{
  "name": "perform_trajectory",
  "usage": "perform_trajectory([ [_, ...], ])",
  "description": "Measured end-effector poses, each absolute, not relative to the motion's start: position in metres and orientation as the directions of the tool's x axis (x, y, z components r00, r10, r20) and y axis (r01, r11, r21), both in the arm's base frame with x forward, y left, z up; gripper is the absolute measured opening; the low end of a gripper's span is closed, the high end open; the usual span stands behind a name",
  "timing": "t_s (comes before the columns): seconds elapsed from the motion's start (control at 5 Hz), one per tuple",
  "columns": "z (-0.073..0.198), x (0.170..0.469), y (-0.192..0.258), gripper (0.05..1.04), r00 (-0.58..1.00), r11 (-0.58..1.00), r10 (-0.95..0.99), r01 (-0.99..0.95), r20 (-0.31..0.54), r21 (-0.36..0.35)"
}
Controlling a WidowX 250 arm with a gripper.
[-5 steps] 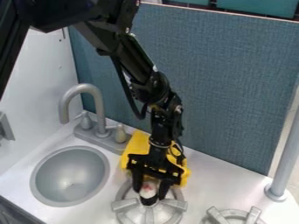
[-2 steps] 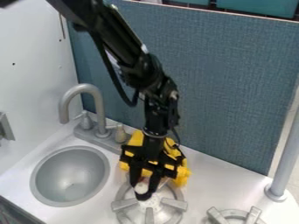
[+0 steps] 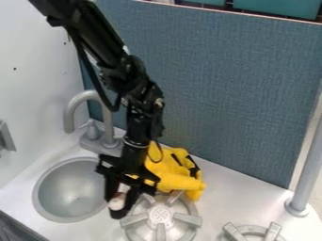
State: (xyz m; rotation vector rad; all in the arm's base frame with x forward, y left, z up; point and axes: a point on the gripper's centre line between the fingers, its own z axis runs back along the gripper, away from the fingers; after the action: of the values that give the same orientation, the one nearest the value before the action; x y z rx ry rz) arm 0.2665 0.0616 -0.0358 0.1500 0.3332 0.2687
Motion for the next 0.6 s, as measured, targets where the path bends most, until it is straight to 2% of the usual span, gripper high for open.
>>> perform_trajectory([
  [0.2, -0.045, 0.253, 0.077, 0.488, 0.896, 0.946, 0.295, -0.224, -0.332, 0.235],
  [0.6, -0.064, 0.24, 0.088, 0.488, 0.915, 0.967, 0.229, -0.176, -0.333, 0.182],
])
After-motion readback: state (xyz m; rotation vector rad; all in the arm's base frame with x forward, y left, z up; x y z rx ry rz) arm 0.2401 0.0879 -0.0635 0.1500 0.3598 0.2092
